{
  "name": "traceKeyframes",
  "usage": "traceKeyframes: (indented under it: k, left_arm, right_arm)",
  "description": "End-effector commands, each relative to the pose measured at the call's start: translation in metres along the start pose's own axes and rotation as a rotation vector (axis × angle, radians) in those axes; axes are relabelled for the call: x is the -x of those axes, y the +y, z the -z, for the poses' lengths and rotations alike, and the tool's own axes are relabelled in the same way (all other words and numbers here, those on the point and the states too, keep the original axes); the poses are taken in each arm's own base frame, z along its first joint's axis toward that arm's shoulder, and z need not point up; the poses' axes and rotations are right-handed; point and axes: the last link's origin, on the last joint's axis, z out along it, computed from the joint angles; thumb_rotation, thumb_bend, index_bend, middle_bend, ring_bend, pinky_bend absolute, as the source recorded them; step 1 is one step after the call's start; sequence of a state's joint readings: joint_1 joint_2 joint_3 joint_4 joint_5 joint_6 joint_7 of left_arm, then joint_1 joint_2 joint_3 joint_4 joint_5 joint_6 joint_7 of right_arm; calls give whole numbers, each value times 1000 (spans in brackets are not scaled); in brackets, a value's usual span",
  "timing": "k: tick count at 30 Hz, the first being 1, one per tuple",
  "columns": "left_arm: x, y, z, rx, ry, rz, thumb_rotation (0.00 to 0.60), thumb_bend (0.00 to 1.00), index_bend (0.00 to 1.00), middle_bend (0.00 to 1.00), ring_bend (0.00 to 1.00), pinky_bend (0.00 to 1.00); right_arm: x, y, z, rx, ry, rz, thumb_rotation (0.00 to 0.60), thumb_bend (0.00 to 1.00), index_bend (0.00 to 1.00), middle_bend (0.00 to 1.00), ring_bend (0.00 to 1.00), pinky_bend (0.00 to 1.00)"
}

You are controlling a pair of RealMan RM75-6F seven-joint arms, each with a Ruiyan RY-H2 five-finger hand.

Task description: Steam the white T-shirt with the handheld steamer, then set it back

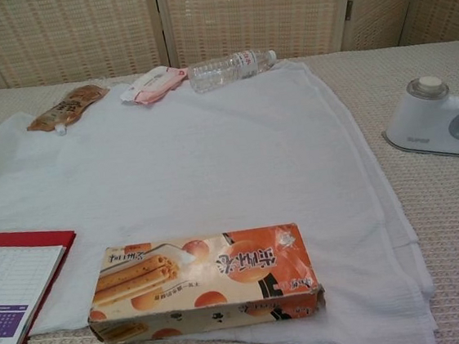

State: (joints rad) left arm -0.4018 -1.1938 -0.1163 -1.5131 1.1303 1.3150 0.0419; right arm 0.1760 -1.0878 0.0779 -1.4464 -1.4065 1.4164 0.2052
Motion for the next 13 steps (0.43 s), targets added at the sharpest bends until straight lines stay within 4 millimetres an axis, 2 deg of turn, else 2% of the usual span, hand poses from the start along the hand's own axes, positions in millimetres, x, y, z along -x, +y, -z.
traceKeyframes:
  k: [1, 6, 9, 13]
  left_arm:
    - [-4, -16, 43, -30, 5, -18, 600, 120, 173, 151, 97, 33]
    - [-5, -19, 85, -22, 40, -34, 600, 124, 164, 146, 88, 23]
    - [-4, -20, 102, -20, 63, -61, 600, 125, 154, 140, 79, 21]
    - [-3, -16, 117, -7, 71, -51, 600, 124, 147, 137, 76, 20]
  right_arm:
    - [0, 0, 21, 6, -14, 0, 600, 1, 0, 69, 21, 227]
    - [2, -4, 40, 12, 18, -39, 600, 1, 0, 22, 0, 115]
    - [4, -1, 49, 41, 34, -51, 600, 1, 0, 5, 0, 75]
    - [7, 4, 54, 82, 42, -71, 600, 1, 0, 0, 0, 59]
